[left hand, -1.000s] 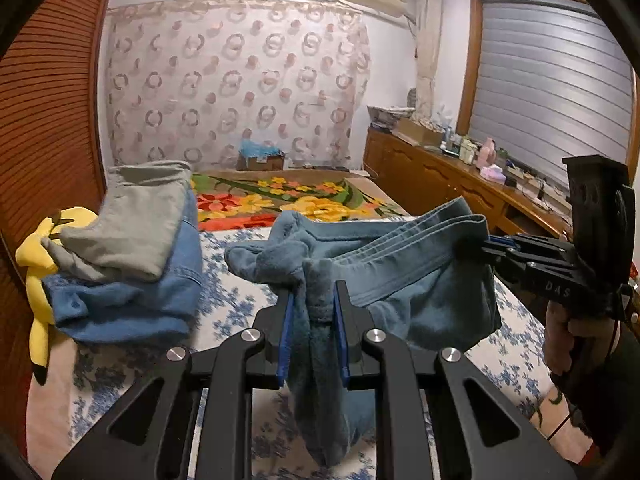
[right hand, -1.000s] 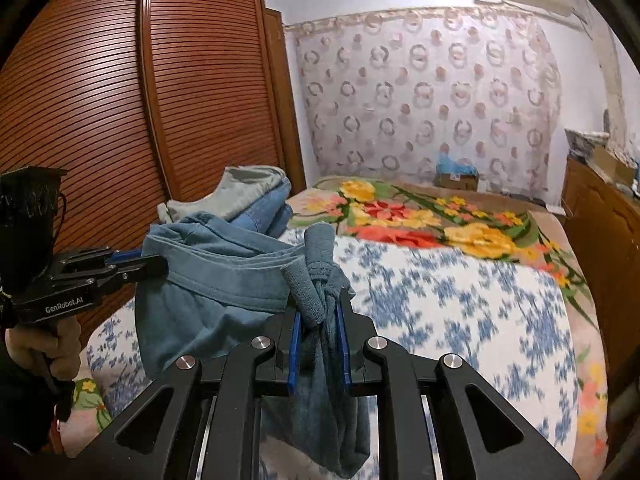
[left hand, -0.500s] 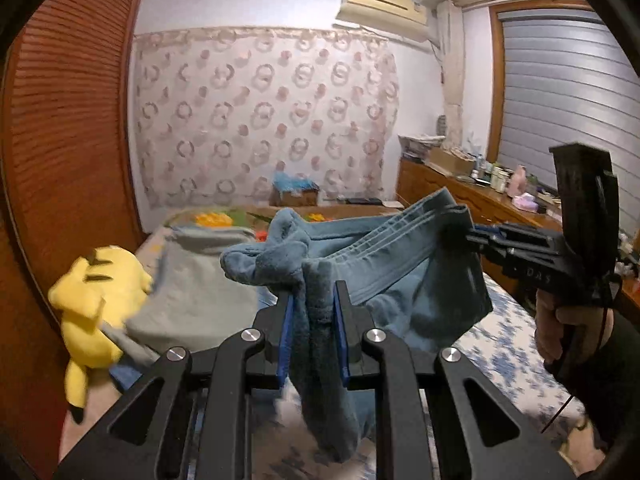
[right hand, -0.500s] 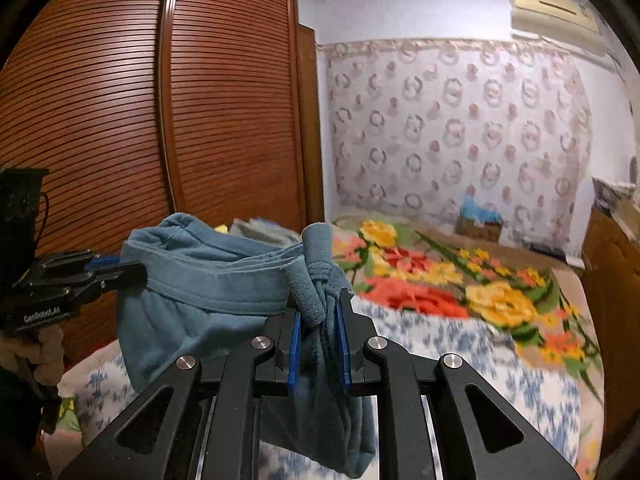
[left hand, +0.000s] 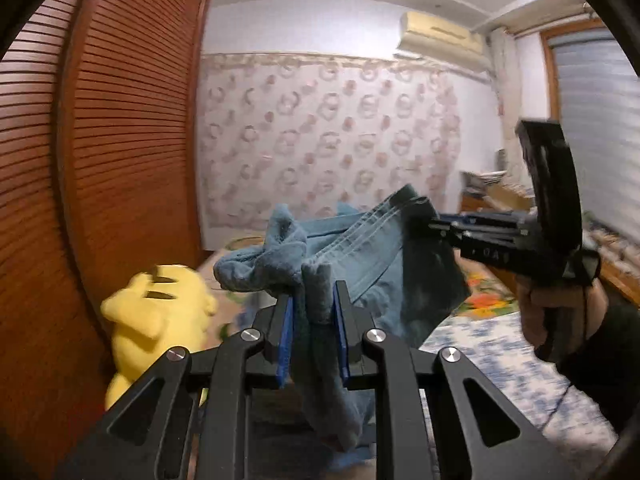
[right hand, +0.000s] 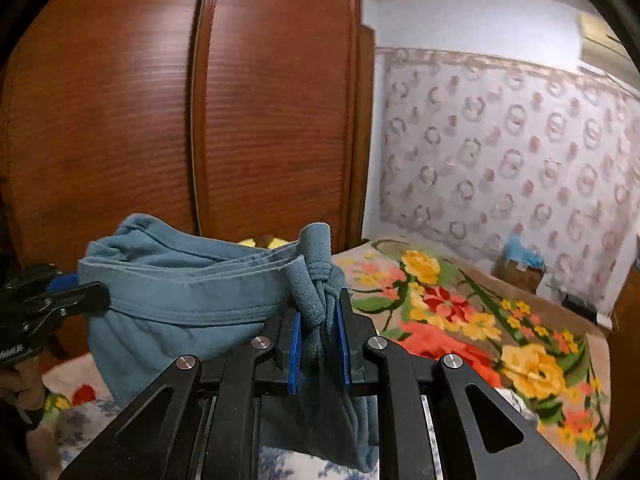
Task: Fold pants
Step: 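Lift the folded shorts with both tools and carry them toward the clothes stack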
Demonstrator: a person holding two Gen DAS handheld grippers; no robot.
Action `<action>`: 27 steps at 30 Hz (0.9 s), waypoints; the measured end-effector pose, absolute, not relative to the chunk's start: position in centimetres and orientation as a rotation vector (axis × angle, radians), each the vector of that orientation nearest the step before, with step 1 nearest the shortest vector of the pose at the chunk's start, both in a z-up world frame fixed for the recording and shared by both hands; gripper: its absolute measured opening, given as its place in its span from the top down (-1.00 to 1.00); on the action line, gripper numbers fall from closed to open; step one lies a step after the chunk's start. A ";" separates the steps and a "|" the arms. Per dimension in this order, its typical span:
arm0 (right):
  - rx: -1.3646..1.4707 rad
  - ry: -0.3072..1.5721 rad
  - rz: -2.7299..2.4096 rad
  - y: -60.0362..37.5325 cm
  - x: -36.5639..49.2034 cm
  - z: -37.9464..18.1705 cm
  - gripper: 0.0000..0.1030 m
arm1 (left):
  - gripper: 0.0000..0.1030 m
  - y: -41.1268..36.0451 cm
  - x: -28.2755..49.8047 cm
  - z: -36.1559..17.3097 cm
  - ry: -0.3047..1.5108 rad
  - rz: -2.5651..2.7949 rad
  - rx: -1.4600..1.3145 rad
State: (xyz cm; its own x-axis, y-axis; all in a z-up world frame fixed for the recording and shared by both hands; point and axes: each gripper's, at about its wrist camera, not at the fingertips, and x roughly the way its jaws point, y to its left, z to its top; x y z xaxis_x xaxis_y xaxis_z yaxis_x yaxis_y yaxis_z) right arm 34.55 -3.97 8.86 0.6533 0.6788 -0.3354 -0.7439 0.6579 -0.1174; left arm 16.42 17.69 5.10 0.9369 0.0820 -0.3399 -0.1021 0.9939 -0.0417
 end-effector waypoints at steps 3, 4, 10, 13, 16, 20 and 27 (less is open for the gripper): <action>-0.293 0.281 0.824 -1.6 36.6 8.1 0.70 | 0.63 19.5 17.1 3.8 0.371 0.091 -0.129; -0.303 0.280 0.829 -1.0 37.1 7.9 0.70 | 0.63 19.9 17.2 3.6 0.374 0.096 -0.142; -0.347 0.310 0.877 2.8 40.4 7.0 0.70 | 0.62 21.5 17.5 1.7 0.420 0.149 -0.178; -0.375 0.336 0.907 4.9 41.9 6.6 0.70 | 0.62 22.0 17.2 0.9 0.439 0.177 -0.199; -0.382 0.362 0.934 6.6 43.1 6.1 0.70 | 0.60 22.6 16.8 -0.1 0.475 0.201 -0.225; -0.348 0.426 0.933 7.1 45.3 5.3 0.57 | 0.50 23.3 16.8 -1.0 0.511 0.193 -0.231; -0.217 0.435 0.902 5.6 46.7 6.8 0.27 | -0.06 23.0 16.4 -0.5 0.518 0.191 -0.200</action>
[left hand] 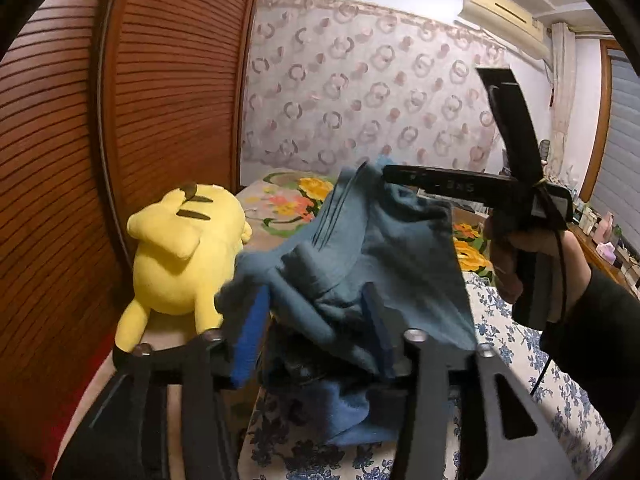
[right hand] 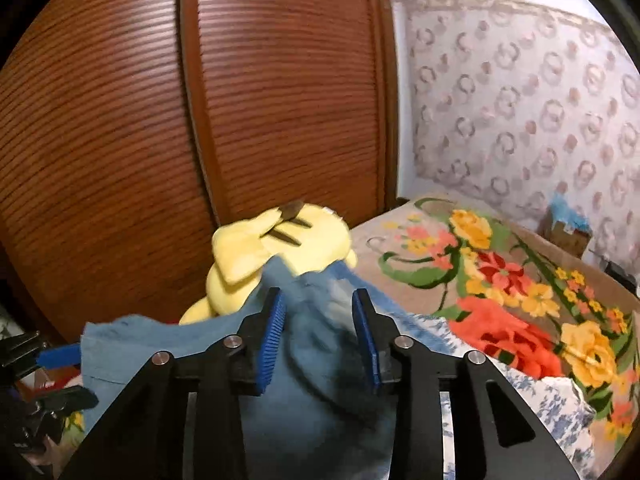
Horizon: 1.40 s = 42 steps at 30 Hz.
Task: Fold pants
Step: 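Lift the folded shorts with both tools and carry them toward the clothes stack, then lower the shorts onto the clothes stack and open both tools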
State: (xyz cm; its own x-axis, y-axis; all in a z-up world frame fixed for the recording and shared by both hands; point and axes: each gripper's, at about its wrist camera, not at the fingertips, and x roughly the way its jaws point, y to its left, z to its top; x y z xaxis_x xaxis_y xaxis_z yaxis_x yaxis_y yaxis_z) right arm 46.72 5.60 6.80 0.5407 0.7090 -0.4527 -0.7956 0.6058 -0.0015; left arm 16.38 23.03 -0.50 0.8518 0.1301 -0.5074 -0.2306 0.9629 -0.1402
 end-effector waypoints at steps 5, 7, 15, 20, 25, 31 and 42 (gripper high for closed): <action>-0.210 0.398 0.866 3.0 45.0 7.2 0.23 | -0.07 22.8 16.4 0.2 0.505 0.194 -0.176; -0.210 0.404 0.863 2.1 44.4 6.8 0.23 | -0.07 22.4 16.4 0.4 0.510 0.188 -0.166; -0.257 0.446 0.819 1.2 41.6 5.2 0.23 | -0.07 21.0 16.4 -0.4 0.546 0.174 -0.144; -0.258 0.470 0.792 2.1 41.6 5.6 0.23 | -0.07 20.2 15.7 -1.0 0.570 0.173 -0.137; -0.215 0.478 0.778 0.2 39.3 5.7 0.23 | -0.07 18.8 14.9 -1.0 0.584 0.168 -0.110; -0.158 0.497 0.745 -3.6 34.6 4.8 0.23 | -0.07 16.5 13.8 -0.4 0.574 0.122 -0.076; -0.072 0.463 0.602 -12.5 23.9 5.5 0.20 | -0.51 10.3 11.7 0.5 0.550 -0.034 -0.037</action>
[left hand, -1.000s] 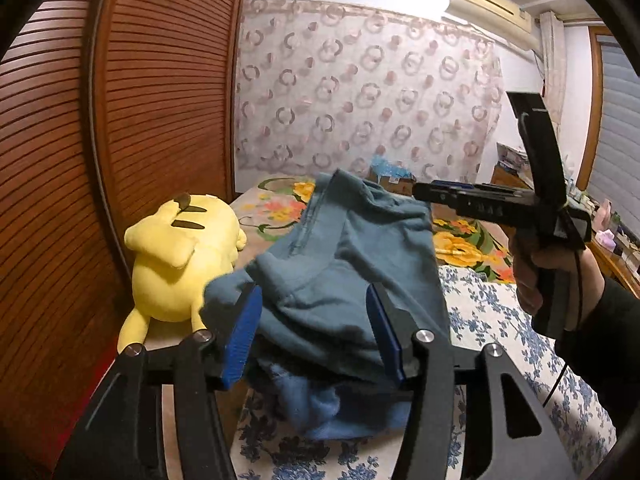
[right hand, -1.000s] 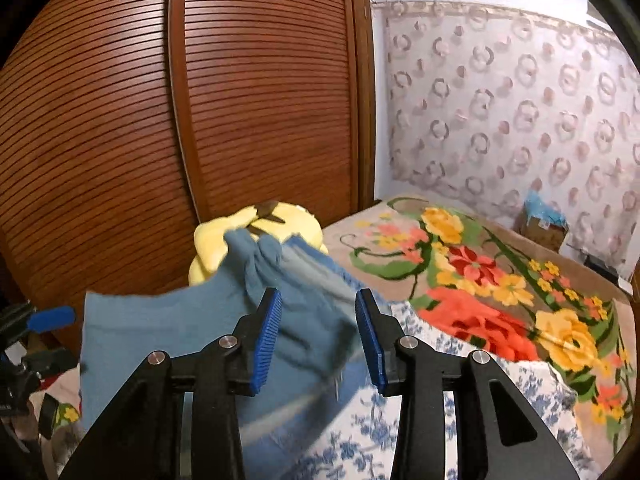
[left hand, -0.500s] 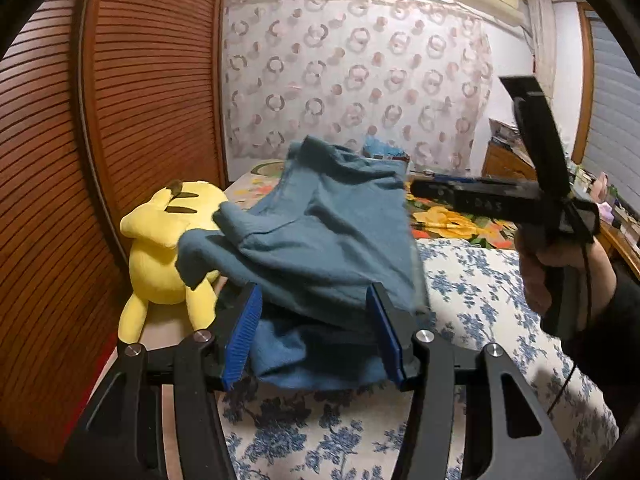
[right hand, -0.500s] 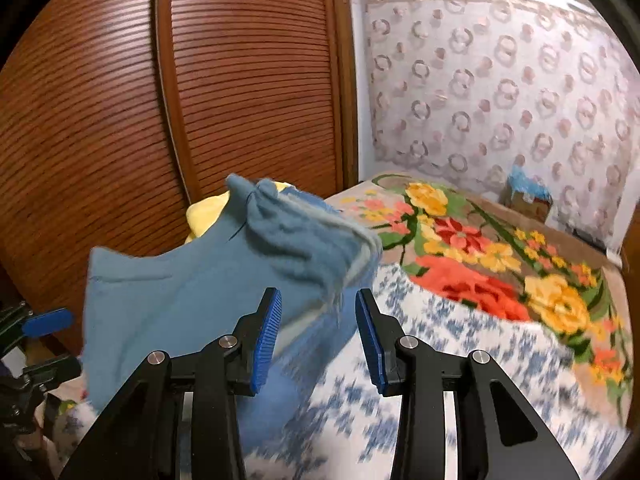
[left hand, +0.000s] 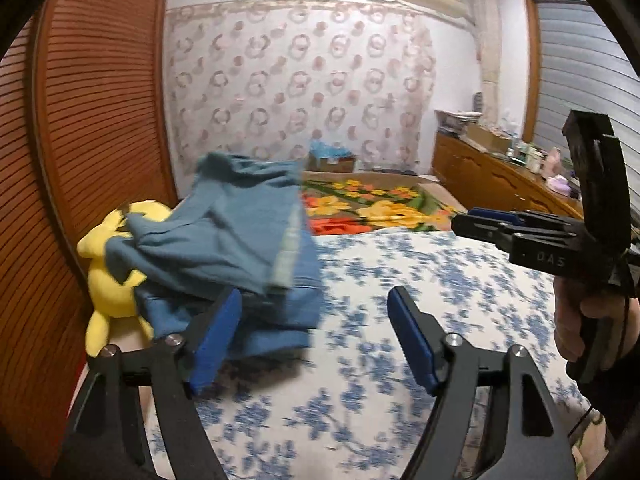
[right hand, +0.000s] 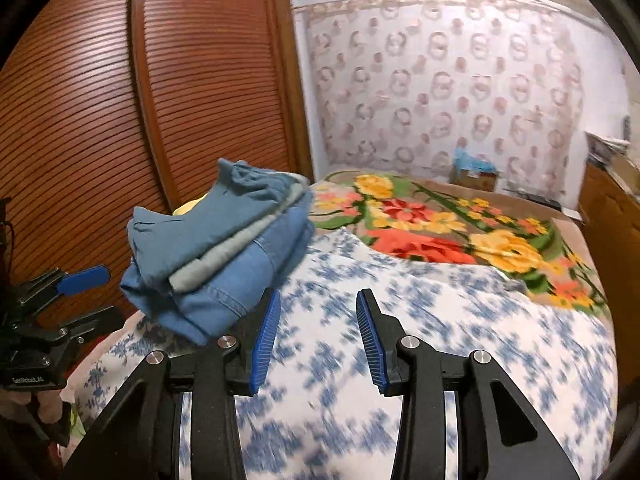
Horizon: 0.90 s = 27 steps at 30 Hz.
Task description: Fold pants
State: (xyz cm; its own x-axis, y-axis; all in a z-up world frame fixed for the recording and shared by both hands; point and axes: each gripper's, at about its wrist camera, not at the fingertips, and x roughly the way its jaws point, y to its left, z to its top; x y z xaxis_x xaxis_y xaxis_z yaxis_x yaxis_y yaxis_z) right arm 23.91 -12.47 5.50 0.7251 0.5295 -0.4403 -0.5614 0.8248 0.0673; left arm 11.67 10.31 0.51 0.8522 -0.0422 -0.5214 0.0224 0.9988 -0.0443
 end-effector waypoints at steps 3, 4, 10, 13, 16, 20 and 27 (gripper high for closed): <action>-0.059 0.460 0.558 -14.3 21.6 5.6 0.19 | -0.56 8.8 11.3 0.7 0.557 -0.075 -0.034; -0.054 0.459 0.544 -14.7 20.7 5.6 0.18 | -0.56 8.3 11.2 0.7 0.564 -0.088 -0.031; -0.040 0.444 0.479 -17.0 16.4 6.2 0.14 | -0.61 5.4 10.8 0.0 0.627 -0.133 -0.004; -0.030 0.437 0.461 -17.5 14.7 6.6 0.08 | -0.61 4.2 10.2 0.0 0.618 -0.156 -0.009; -0.021 0.430 0.448 -18.2 13.2 6.9 0.04 | -0.62 3.3 9.9 0.0 0.620 -0.182 -0.015; -0.010 0.430 0.429 -18.8 11.6 7.0 -0.04 | -0.85 2.3 9.8 0.4 0.595 -0.184 -0.010; -0.006 0.435 0.371 -19.2 10.1 6.9 -0.16 | -0.85 0.6 9.9 0.9 0.579 -0.194 0.000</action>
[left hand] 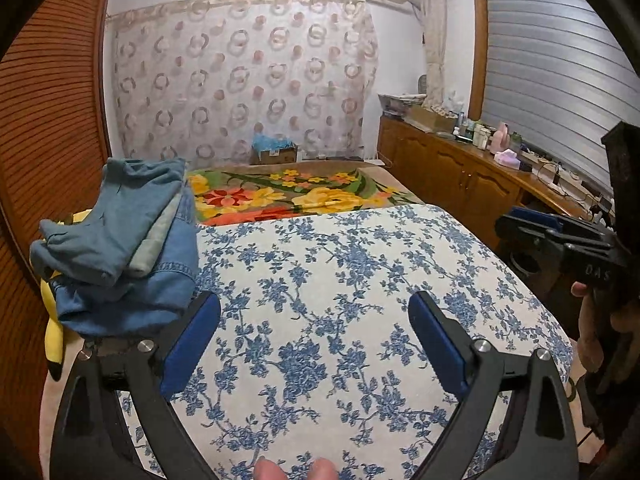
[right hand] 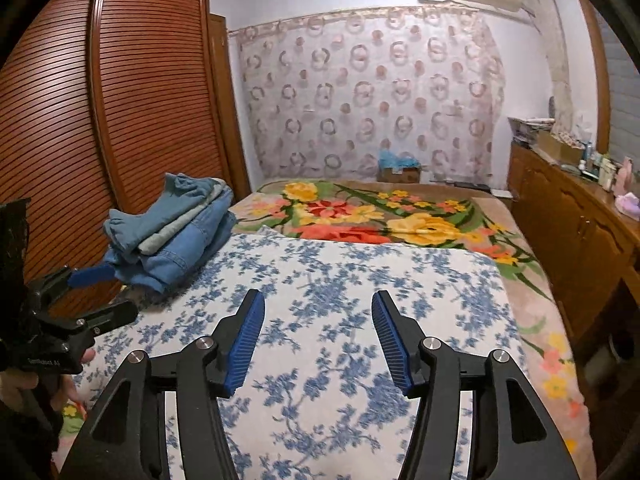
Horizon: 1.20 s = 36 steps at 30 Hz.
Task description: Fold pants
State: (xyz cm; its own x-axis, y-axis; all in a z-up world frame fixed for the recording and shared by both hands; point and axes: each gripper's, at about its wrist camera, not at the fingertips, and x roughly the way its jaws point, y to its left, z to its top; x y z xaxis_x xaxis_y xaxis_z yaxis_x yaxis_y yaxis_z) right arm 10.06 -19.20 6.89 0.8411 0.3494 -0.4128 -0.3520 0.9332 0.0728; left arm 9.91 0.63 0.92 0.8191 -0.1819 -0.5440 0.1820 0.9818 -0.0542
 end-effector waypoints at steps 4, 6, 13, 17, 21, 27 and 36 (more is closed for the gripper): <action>0.006 0.433 0.336 -19.7 9.1 7.1 -0.28 | -0.85 0.1 9.5 1.3 0.564 -0.186 -0.008; 0.008 0.425 0.318 -19.7 8.6 7.3 -0.31 | -0.85 -0.1 9.4 1.7 0.559 -0.179 -0.004; 0.022 0.403 0.271 -19.7 7.2 7.8 -0.35 | -0.85 -1.0 8.2 3.5 0.530 -0.160 0.015; 0.032 0.371 0.272 -19.7 6.0 8.4 -0.35 | -0.85 -1.3 7.1 5.3 0.493 -0.147 0.024; 0.028 0.327 0.257 -19.4 5.0 9.0 -0.35 | -0.85 -1.1 6.1 6.7 0.455 -0.137 0.006; 0.035 0.267 0.251 -19.2 3.4 9.1 -0.35 | -0.85 -0.8 5.0 8.0 0.417 -0.115 0.002; 0.030 0.256 0.240 -19.2 3.0 8.1 -0.35 | -0.85 -0.7 4.6 8.2 0.404 -0.101 0.008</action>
State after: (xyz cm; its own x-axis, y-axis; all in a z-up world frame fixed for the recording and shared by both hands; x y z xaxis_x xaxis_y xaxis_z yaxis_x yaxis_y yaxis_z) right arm 2.98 -19.19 8.13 0.9390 0.2390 -0.2472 -0.2314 0.9710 0.0598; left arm 4.65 -0.68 8.20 0.9147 -0.0967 -0.3925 0.0997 0.9949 -0.0128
